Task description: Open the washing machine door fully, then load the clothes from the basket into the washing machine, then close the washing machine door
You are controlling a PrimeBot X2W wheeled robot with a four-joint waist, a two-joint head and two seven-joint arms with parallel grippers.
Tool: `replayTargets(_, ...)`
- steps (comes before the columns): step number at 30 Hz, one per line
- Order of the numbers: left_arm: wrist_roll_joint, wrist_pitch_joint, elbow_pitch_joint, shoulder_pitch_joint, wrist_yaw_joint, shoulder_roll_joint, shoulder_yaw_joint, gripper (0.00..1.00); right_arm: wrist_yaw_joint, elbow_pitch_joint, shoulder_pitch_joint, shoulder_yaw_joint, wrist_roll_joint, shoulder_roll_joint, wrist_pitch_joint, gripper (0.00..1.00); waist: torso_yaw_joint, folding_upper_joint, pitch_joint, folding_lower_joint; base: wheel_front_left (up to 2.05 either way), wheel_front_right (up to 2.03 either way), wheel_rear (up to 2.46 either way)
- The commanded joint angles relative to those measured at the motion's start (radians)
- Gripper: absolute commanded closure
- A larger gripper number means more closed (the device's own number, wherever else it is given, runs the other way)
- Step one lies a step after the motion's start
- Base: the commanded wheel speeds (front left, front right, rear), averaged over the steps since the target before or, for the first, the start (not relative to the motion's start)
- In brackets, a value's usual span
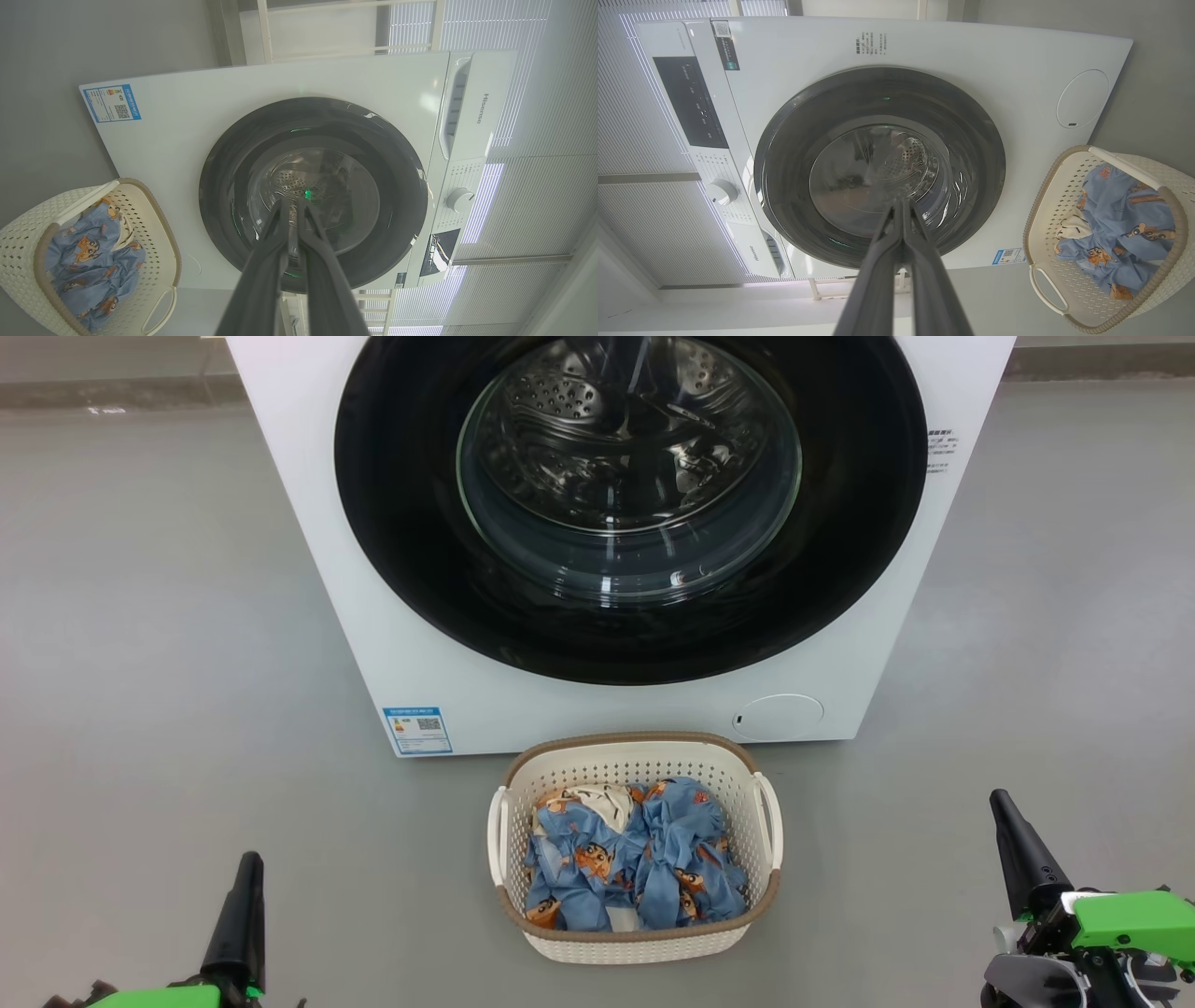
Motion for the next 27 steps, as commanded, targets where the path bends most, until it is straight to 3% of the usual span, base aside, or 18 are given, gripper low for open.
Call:
replayTargets(1,0.008,-0.001,-0.016,-0.043,0.0,0.009,0.028,1.0,0.005,-0.024,-0.052,0.019,-0.01,-0.011,0.005,1.0,0.0,0.0,0.0,0.0,0.0,0.0,0.0)
replayTargets(27,0.008,-0.001,-0.016,-0.043,0.0,0.009,0.028,1.0,0.005,-0.024,-0.052,0.019,-0.01,-0.011,0.004,1.0,0.0,0.0,0.0,0.0,0.0,0.0,0.0)
